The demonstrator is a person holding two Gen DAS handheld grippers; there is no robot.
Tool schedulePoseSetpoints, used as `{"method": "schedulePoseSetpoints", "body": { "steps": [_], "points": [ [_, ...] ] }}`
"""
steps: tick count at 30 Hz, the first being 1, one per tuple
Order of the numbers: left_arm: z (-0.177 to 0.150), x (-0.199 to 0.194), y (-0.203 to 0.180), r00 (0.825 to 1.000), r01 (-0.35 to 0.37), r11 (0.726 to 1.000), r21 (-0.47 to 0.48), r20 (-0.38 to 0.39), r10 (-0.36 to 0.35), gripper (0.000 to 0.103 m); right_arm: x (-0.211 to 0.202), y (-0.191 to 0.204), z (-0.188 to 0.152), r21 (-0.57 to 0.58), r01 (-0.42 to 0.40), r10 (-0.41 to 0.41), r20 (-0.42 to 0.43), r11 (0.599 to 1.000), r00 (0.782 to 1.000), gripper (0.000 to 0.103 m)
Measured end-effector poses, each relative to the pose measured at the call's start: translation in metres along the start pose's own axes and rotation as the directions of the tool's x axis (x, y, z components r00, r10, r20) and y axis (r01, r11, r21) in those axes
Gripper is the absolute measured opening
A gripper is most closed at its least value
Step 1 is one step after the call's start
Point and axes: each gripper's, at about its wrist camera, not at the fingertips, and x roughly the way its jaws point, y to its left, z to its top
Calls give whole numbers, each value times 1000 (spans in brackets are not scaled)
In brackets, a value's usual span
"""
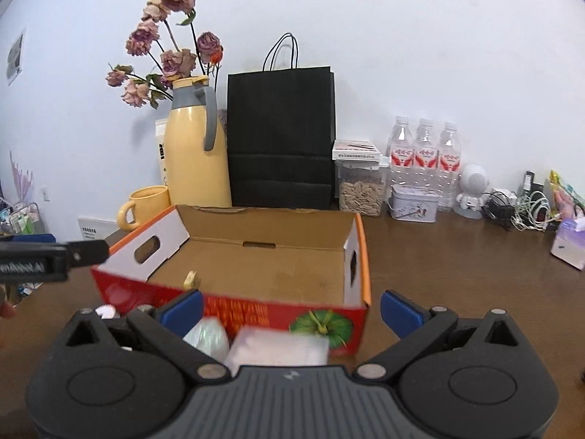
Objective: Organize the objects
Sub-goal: 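Withdraw both grippers from the box back toward the table items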
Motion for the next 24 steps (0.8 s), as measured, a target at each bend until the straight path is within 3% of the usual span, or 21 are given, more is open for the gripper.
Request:
{"method": "schedulePoseSetpoints", "body": {
  "steps": [11, 17, 24],
  "points": [
    [-44, -54, 24, 999, 12, 1000, -2, -35, -12, 103, -63, -20, -57, 3, 15, -15, -18, 1000, 1000, 103],
    [-66, -58, 37, 996, 16, 998, -55, -92, -21, 103, -57, -16, -82, 5, -14, 15, -81, 1000, 997, 103],
    [-70, -61, 33, 995, 21, 999, -25, -94, -24, 103, -41, -1, -83, -55, -33, 27, -108, 998, 994, 103]
  ]
}}
